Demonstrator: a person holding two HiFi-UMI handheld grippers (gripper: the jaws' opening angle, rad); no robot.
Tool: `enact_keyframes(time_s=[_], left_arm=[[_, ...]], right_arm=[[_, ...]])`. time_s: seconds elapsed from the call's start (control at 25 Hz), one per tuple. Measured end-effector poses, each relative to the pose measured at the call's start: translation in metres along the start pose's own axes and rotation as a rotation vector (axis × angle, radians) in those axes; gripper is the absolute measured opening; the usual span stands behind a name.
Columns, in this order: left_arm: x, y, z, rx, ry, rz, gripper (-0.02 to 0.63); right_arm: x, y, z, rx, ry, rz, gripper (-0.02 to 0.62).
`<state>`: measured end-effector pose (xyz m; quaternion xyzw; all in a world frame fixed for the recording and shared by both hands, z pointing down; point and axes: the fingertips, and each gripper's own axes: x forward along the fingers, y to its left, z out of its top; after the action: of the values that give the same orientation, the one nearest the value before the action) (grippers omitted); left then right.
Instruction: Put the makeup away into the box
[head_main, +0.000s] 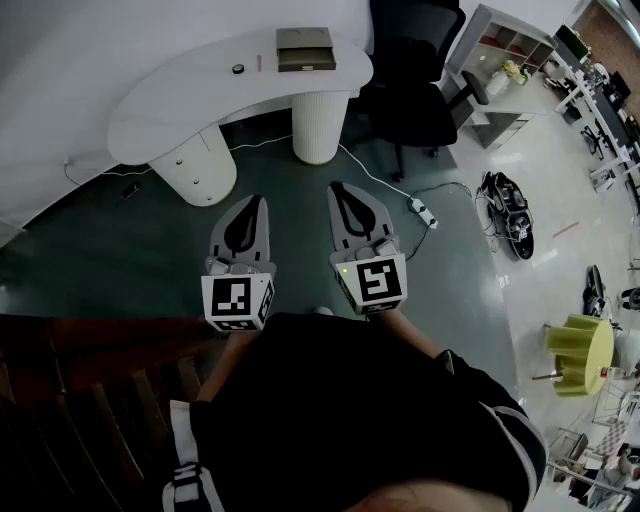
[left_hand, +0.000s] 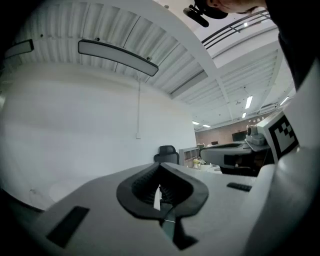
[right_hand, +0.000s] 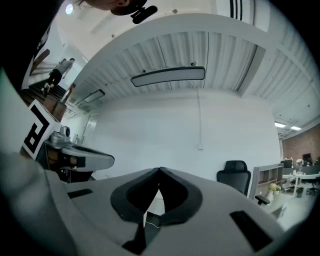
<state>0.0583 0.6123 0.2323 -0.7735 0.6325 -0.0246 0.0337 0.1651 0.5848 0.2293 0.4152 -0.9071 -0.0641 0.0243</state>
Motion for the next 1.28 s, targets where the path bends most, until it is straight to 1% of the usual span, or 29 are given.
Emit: enact_keyframes(time_s=[0.16, 0.28, 0.36, 0.52, 0.68, 0.84, 1.04, 1.2, 1.28], left_arm=[[0.011, -0.01, -0.002, 0.003, -0.003, 0.007, 0.006], [0.015, -0.017, -0.001, 0.004, -0.006, 0.022, 0.006], [0.018, -0.02, -0.002, 0.005, -0.004, 0.029, 0.006], [0.026, -0.022, -0.004, 0.007, 0.0, 0.041, 0.006], [0.038, -0.019, -0.009, -0.001, 0.01, 0.042, 0.007], [0.057, -0.006, -0.017, -0.014, 0.017, 0.045, 0.007], [0.096, 0.023, -0.026, -0.016, 0.016, 0.037, 0.008], [0.135, 0.053, -0.033, -0.001, 0.032, 0.021, 0.009], [0.154, 0.068, -0.037, -0.009, 0.04, 0.008, 0.012]], right_arm=[[0.002, -0.014, -0.004, -0.019, -0.068, 0.013, 0.021], [0.001, -0.024, -0.005, -0.024, -0.075, 0.015, 0.021], [0.001, -0.03, -0.007, -0.009, -0.082, 0.015, 0.021], [0.004, -0.035, -0.013, 0.037, -0.046, 0.04, 0.021], [0.014, -0.042, -0.017, 0.038, -0.076, 0.056, 0.021], [0.034, -0.049, -0.022, 0.023, -0.058, 0.054, 0.023], [0.082, -0.056, -0.032, 0.012, -0.055, 0.059, 0.023], [0.125, -0.062, -0.038, 0.022, 0.035, 0.049, 0.023], [0.146, -0.066, -0.039, 0.028, 0.054, 0.037, 0.023]])
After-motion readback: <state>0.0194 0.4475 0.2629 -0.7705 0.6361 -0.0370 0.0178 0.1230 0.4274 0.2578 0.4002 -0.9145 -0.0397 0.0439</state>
